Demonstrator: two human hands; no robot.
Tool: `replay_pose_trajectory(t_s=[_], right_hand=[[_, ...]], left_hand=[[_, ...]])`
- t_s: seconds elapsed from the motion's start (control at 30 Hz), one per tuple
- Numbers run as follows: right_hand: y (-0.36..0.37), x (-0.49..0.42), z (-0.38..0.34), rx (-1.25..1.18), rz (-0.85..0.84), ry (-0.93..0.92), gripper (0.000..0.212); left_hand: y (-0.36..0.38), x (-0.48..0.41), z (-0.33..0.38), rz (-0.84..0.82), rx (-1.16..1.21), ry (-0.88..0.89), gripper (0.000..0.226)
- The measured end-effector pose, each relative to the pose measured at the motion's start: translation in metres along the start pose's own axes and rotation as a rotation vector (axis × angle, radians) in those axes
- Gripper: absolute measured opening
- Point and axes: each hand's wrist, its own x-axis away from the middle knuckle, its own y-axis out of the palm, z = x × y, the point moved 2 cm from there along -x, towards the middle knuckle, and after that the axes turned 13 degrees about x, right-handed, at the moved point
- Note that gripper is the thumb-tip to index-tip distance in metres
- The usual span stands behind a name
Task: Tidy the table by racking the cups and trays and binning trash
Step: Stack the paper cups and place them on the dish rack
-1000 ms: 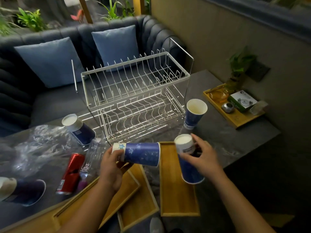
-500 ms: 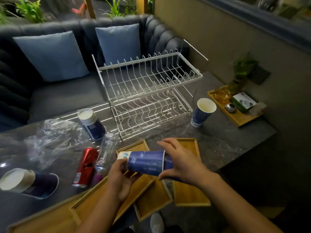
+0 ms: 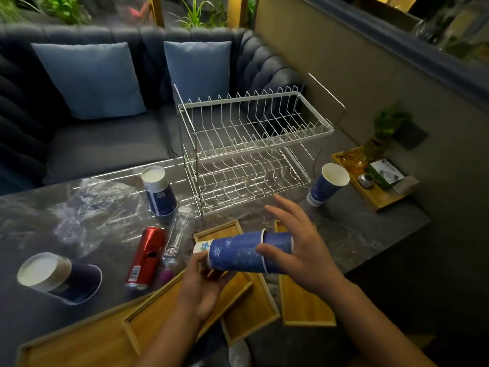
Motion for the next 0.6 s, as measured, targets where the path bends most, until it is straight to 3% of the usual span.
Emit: replay_pose_trajectory(t_s=[0.13, 0.3, 0.4, 0.6], right_hand=[[0.011, 0.008, 0.013, -0.125, 0.121, 0.146, 0.062], [0.04, 0.015, 0.015, -0.426, -0.062, 0.335, 0.075], [0.058, 0.013, 0.005, -0.395, -0.115, 0.323, 0.087], [0.062, 0.012, 0.017, -0.493, -0.07, 0.454, 0.058]], left_hand=[[0.003, 0.004, 0.004, -0.03, 0.011, 0.002, 0.057], [0.005, 0.008, 0.011, -0.035, -0.014, 0.025, 0.051], [0.006, 0.01, 0.009, -0.059, -0.068, 0.024, 0.054], [0.004, 0.017, 0.021, -0.065, -0.271, 0.023, 0.059]])
